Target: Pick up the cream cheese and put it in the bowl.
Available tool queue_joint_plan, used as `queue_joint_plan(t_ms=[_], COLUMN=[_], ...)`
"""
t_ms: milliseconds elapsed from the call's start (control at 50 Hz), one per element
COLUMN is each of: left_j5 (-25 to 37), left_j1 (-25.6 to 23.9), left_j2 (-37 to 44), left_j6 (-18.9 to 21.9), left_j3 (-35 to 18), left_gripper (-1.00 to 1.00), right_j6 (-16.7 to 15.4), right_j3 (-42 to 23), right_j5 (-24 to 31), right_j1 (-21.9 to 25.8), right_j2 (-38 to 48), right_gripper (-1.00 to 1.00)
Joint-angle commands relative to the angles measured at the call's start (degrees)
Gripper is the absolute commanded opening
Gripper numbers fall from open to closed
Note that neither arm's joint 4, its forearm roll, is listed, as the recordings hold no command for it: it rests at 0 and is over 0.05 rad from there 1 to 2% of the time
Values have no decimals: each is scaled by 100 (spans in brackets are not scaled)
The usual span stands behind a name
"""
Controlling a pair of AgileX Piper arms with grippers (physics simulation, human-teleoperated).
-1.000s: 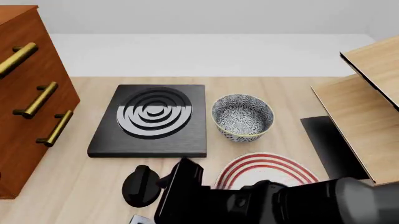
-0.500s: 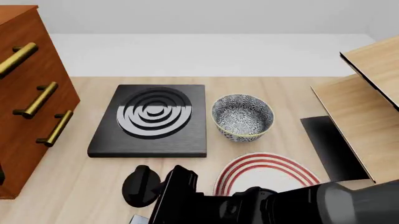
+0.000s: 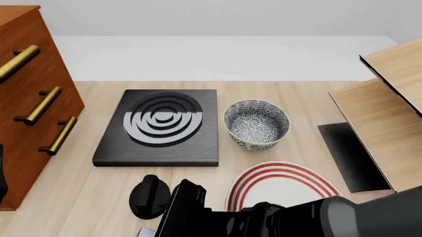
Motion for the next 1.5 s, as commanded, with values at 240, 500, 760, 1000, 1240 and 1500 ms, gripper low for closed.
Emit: queue_joint_plan(t_ms=[240,500,760,1000,1240,1500], left_j5=[-12,-26,-8,-5,-5,-5], left_j1=[-55,-70,-97,-111,-120,-141], left_j2=[0,0,0,0,0,0], left_j6=[-14,-11,3,-24,-29,-40], left_j3=[32,38,26,37,41,56], left_gripper=[100,100,100,100,100,100], right_j6=[111,133,233,321,371,419], right_j3=[-12,-36,-89,-145,-179,-201], right_j5=[-113,-158,-182,-176,-232,-291], right_j1=[2,-27,-14,121,125,86], right_j2=[166,278,396,487,609,768], right_gripper=[100,100,100,100,100,100])
